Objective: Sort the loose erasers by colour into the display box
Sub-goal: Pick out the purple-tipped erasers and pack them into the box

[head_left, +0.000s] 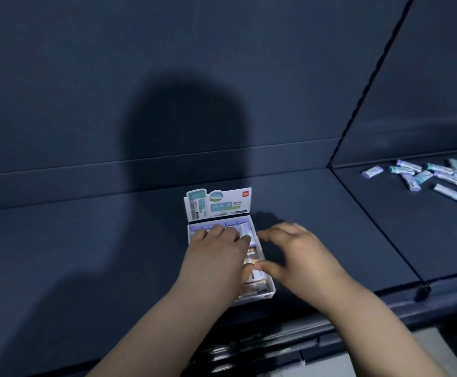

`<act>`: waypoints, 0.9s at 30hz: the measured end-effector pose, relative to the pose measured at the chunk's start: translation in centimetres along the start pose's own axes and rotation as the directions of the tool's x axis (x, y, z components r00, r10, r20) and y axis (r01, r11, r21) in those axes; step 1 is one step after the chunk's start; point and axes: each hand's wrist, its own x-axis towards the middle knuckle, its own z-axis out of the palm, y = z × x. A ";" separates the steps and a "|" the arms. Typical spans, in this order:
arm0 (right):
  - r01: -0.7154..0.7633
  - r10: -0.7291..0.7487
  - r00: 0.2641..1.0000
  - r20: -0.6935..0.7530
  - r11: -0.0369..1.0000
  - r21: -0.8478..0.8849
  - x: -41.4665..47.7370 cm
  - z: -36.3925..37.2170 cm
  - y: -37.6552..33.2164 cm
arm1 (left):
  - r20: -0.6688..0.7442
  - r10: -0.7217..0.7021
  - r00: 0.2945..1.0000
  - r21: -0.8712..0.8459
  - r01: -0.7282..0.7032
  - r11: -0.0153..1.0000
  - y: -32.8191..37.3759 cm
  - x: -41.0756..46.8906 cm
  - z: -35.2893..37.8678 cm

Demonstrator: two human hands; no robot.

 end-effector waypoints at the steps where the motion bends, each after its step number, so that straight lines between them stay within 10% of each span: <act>1: -0.004 0.004 1.000 -0.004 1.000 0.001 -0.3 -0.2 0.6 | -0.006 0.005 1.000 0.000 -0.005 1.000 0.6 0.2 0.2; 17: -0.079 0.079 0.997 0.022 0.997 0.015 -10.4 -10.7 21.8 | 0.008 -0.051 0.999 -0.071 0.051 0.996 23.9 8.5 0.9; 27: -0.094 0.091 0.995 0.049 0.993 0.065 -10.5 -11.5 25.3 | 0.007 -0.126 0.992 -0.078 0.127 0.989 26.3 10.5 1.4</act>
